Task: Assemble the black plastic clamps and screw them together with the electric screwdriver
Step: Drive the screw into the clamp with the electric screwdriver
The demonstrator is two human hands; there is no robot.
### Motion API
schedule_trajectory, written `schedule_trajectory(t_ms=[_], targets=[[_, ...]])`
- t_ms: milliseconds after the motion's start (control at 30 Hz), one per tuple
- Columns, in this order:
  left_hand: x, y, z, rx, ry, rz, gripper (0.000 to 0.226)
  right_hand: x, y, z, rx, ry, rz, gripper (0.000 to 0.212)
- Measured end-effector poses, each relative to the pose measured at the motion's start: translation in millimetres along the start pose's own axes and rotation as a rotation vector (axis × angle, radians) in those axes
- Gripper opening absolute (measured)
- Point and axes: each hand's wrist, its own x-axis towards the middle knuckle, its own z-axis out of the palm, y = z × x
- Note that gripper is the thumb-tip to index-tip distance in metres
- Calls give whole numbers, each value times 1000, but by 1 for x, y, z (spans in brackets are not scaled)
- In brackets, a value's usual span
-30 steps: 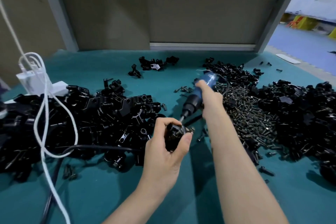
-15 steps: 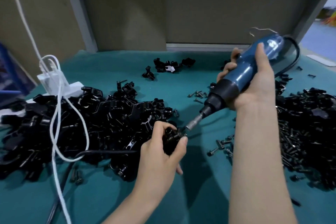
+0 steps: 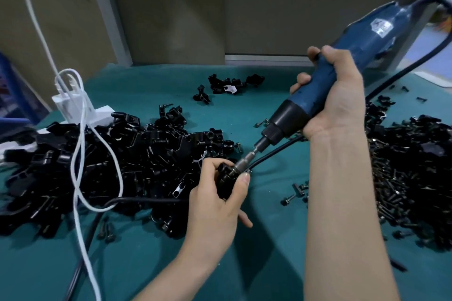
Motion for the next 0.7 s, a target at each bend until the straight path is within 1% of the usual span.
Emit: schedule_trajectory(t_ms=[100, 233, 700], targets=[[1, -2, -1, -9, -10, 3, 13, -1, 1, 2, -5, -24, -8, 12], [0, -5, -1, 20, -13, 18, 17, -2, 0, 2, -18, -54, -28, 10], [-1, -3, -1, 49, -13, 3, 16, -4, 2, 4, -14, -58, -17, 10]])
